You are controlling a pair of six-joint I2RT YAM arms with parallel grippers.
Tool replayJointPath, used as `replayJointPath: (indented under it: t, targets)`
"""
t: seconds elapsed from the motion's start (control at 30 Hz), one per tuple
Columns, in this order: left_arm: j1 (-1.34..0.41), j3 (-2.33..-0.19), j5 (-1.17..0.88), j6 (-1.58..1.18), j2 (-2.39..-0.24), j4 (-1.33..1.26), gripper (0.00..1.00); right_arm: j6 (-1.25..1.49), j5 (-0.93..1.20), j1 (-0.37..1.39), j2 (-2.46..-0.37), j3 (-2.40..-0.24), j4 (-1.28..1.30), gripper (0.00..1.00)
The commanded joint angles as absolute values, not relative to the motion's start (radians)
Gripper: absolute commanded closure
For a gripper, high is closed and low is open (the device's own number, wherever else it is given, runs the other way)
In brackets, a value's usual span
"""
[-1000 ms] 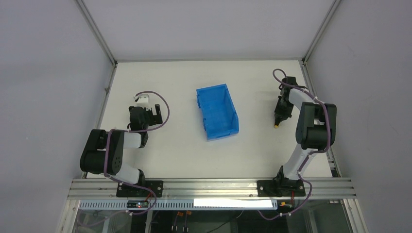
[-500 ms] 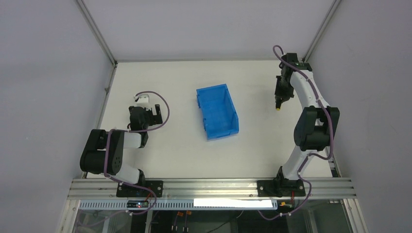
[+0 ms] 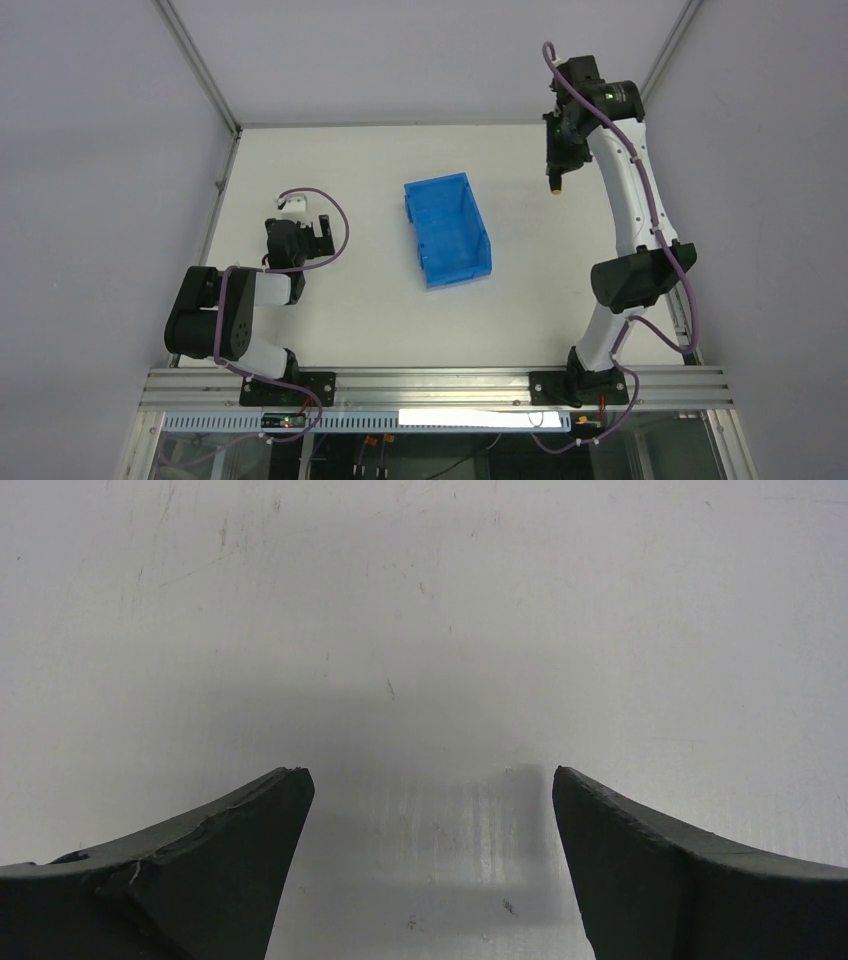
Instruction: Put the screwdriver in the bin
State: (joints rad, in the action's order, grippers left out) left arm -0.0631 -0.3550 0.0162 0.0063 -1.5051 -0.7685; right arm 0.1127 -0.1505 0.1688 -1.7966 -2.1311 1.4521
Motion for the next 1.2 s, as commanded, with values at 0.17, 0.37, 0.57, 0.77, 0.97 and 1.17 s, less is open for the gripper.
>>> replayJointPath:
  t: [0.17,0.37,0.57,0.77,0.97,1.17]
  targets:
    - [-0.049,-0.380,-0.004,-0.013,-1.508,-0.811,0.00,0.219,-0.172,0.461,-1.942,-2.448,1.585,1.00]
    - [-0.050,-0.379,-0.004,-0.014,-1.508,-0.811,0.00,0.264,-0.179,0.622,-2.025,-2.506,1.541,1.00]
    - [-0.050,-0.380,-0.004,-0.014,-1.508,-0.811,0.00,0.315,-0.200,0.703,-2.020,-2.310,1.396,1.00]
    - [-0.050,-0.380,-0.005,-0.014,-1.508,-0.811,0.00,0.363,-0.175,0.718,-1.956,-1.967,1.141,1.00]
    - [-0.049,-0.380,-0.004,-0.013,-1.508,-0.810,0.00,0.379,-0.174,0.718,-2.022,-1.824,1.017,1.00]
    - [-0.049,-0.380,-0.005,-0.013,-1.507,-0.812,0.00,0.381,-0.187,0.718,-2.111,-1.739,0.909,1.00]
